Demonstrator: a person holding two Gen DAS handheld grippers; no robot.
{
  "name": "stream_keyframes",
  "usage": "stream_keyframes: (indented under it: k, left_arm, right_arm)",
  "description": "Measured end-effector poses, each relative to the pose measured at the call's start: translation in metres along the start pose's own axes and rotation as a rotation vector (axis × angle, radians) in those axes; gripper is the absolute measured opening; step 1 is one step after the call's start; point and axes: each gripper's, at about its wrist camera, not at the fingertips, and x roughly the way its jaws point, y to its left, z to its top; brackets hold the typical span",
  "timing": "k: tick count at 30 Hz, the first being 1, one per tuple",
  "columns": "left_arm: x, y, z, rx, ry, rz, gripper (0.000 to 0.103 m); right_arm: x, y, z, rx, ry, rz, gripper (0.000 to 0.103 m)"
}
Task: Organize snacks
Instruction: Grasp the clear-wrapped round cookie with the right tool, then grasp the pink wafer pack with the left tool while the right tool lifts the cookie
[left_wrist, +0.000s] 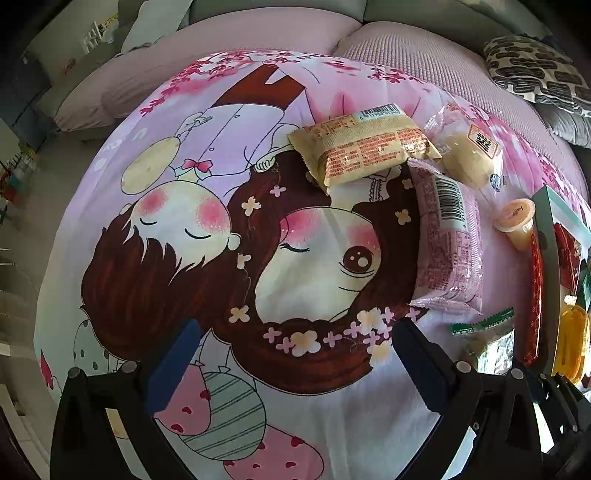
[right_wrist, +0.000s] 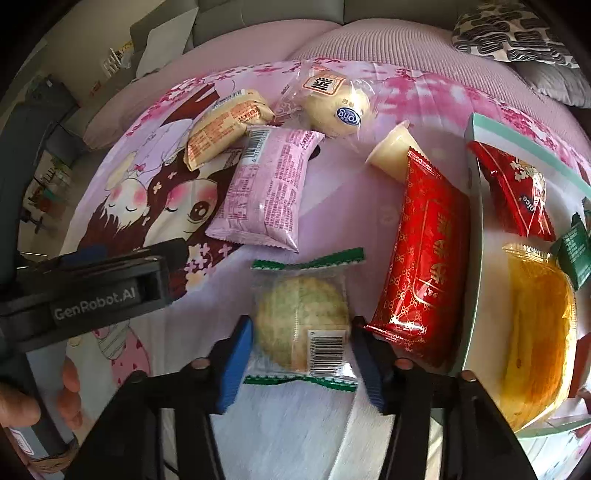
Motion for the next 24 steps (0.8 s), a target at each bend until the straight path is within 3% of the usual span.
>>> stream_keyframes:
  k: [5, 14, 18, 24]
  left_arm:
    - [-0.003, 0.008, 0.004, -0.029, -0.023, -0.009, 0.103]
    - [-0.016, 0.027, 0.013, -0.148, -0.099, -0.09, 0.103]
    - [-0.02, 0.017, 0.017, -0.132, -0.118, -0.12, 0.103]
    - [-0.017, -0.021, 0.027, -0.058, -0.129, -0.181, 0.102]
  right_arm:
    - [-0.006, 0.002, 0.001, 0.006, -0.013, 0.038, 0.053]
    - [-0.039, 0.006, 0.003, 0.005, -0.092, 0.094, 0.053]
    - [-0.056, -0.007, 0.006, 0.033, -0.136, 0.103, 0.053]
    - [-0.067, -0.044, 0.008, 0.142, -0.157, 0.033, 0.053]
